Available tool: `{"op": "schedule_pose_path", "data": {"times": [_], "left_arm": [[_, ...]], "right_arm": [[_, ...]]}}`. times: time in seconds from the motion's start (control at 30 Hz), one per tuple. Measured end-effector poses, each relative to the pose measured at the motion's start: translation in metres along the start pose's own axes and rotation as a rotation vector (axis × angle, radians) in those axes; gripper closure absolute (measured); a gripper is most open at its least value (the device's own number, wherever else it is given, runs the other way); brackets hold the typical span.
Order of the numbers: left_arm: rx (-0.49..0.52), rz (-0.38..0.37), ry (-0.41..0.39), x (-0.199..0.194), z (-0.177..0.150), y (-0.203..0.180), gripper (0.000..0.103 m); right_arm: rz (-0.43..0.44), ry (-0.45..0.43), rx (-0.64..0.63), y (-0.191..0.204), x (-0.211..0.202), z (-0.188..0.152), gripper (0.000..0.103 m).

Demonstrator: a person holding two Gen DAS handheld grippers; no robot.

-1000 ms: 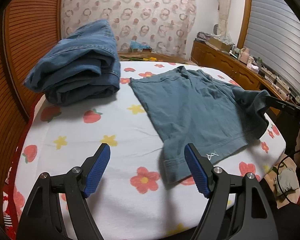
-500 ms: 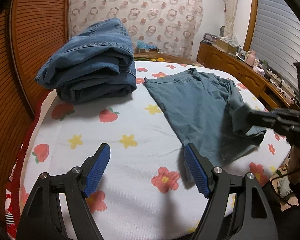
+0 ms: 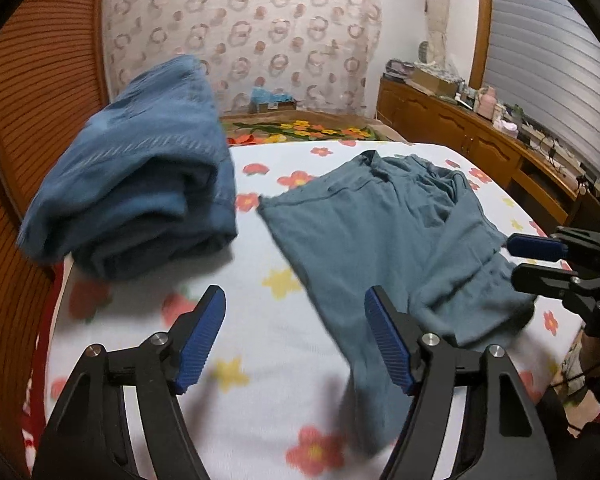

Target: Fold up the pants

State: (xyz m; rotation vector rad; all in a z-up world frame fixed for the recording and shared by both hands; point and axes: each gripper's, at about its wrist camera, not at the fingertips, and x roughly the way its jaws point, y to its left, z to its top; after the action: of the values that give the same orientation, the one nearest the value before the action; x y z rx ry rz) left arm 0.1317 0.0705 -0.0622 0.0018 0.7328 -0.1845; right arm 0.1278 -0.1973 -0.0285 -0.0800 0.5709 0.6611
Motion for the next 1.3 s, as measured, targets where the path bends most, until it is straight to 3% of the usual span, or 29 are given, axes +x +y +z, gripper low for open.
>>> {"op": "schedule_pose_path", "data": {"times": [0.2, 0.4, 0.73, 0.97, 1.17, 1.3], "left_arm": [[0.051, -0.019, 0.024, 0.03, 0.035, -0.007, 0.045], [0.065, 0.01, 0.065, 0.066, 0.062, -0.004, 0.058], [0.068, 0.109, 0.152, 0.116, 0.069, 0.002, 0.063], [0.089, 0.147, 0.167, 0.124, 0.07, -0.001, 0.063], [0.095, 0.152, 0.167, 0.125, 0.07, -0.001, 0.076], [0.092, 0.15, 0.167, 0.125, 0.07, -0.001, 0.097]], "right_arm": [[-0.074, 0.024, 0.005, -0.025, 0.009, 0.012, 0.054], [-0.105, 0.078, -0.01, -0.038, 0.045, 0.036, 0.047], [-0.082, 0.121, -0.021, -0.056, 0.083, 0.057, 0.046], [-0.042, 0.129, -0.016, -0.067, 0.089, 0.054, 0.047], [-0.029, 0.114, -0.008, -0.07, 0.085, 0.054, 0.046], [-0.027, 0.103, -0.007, -0.071, 0.081, 0.054, 0.046]]}}
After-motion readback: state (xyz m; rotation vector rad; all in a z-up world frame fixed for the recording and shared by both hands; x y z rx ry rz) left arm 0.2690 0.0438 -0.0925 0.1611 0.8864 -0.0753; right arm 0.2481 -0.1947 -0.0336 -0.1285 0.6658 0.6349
